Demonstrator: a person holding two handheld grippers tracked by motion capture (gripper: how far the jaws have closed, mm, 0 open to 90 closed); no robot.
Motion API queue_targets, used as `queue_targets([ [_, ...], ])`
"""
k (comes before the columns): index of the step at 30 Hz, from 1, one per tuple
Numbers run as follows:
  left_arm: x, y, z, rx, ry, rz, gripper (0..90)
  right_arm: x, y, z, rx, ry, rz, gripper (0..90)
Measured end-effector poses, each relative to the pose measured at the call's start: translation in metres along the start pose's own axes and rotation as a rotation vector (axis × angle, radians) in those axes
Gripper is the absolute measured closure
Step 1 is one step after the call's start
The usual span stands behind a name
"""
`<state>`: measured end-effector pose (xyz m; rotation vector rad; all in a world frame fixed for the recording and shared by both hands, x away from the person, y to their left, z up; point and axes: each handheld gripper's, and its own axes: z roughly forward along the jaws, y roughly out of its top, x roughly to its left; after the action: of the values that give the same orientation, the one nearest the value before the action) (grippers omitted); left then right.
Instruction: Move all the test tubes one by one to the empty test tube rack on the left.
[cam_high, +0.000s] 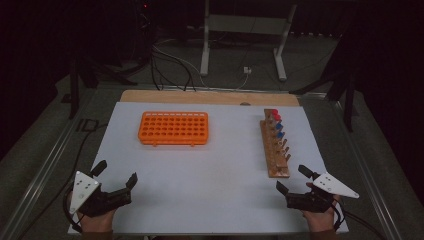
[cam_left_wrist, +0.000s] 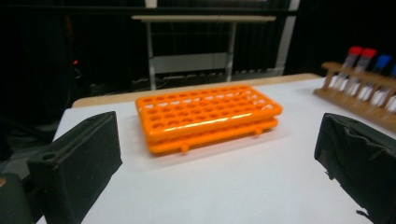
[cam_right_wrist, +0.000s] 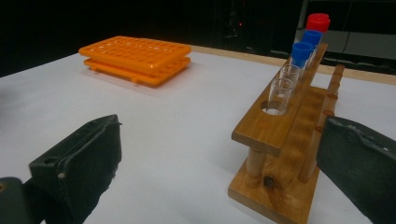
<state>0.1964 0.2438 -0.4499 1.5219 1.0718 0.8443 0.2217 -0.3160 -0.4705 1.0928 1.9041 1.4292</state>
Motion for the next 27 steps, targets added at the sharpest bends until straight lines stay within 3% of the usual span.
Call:
queue_targets([
  [4,-0.002,-0.001,0.002,0.016,0.017,0.012,0.9,-0.001,-0.001,0.002,0.011,0.003,0.013,0.2],
  [9,-0.002,-0.003,0.005,0.037,0.034,0.021,0.9,0.001,0.0,0.003,0.016,-0.004,-0.013,0.3],
  [16,-0.003,-0.005,0.007,0.043,0.037,0.021,0.9,0.0,0.014,0.001,-0.023,-0.021,-0.028,0.8],
  [27,-0.004,-0.009,0.011,0.059,0.045,0.017,1.0,-0.008,0.034,0.013,0.024,-0.024,-0.039,1.1],
])
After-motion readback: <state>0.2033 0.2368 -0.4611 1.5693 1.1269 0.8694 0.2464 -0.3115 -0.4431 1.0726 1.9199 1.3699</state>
